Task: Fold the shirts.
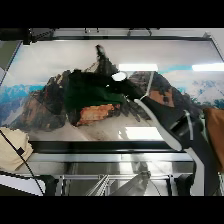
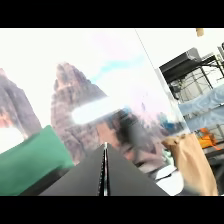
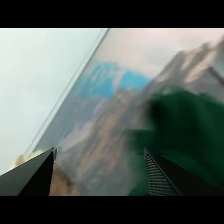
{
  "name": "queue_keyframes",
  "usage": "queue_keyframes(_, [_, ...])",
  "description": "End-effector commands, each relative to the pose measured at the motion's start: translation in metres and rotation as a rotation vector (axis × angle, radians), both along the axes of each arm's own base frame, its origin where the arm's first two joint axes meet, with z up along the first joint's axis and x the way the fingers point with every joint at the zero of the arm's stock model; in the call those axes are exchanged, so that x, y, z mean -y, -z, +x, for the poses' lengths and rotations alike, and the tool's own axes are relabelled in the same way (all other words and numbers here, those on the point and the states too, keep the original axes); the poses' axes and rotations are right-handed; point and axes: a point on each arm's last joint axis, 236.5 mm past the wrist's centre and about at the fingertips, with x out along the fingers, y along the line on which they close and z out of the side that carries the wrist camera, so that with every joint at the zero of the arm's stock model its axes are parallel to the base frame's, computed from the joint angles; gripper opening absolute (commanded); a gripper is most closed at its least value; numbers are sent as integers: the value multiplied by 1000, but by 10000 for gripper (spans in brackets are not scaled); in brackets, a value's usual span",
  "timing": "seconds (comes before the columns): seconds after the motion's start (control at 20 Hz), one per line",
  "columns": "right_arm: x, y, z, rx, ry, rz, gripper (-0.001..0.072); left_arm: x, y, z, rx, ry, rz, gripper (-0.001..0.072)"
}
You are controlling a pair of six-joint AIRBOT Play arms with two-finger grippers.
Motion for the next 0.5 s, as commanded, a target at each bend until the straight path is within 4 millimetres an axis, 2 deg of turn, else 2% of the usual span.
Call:
queue_keyframes(0.0, [-49,5,-35,13,-121,47,602,11,14,-14,-58,45,-6,21])
queue_keyframes(0.05, [-43,-7,-40,18,-169,64,600,19,23,-17,-85,64,-10,21])
queue_keyframes(0.1, [-34,-20,-49,19,-241,85,551,30,31,-20,-110,86,-15,21])
queue_keyframes(0.15, [-18,-32,-59,18,-333,107,139,40,38,-24,-131,107,-18,21])
queue_keyframes(0.2, [1,-40,-62,-16,-393,126,20,48,43,-26,-144,122,-19,21])
queue_keyframes(0.3, [51,-46,-56,-134,-456,150,19,66,47,-33,-158,160,-19,21])
queue_keyframes(0.45, [140,-52,-39,-265,-485,178,18,85,50,-53,-184,248,-5,21])
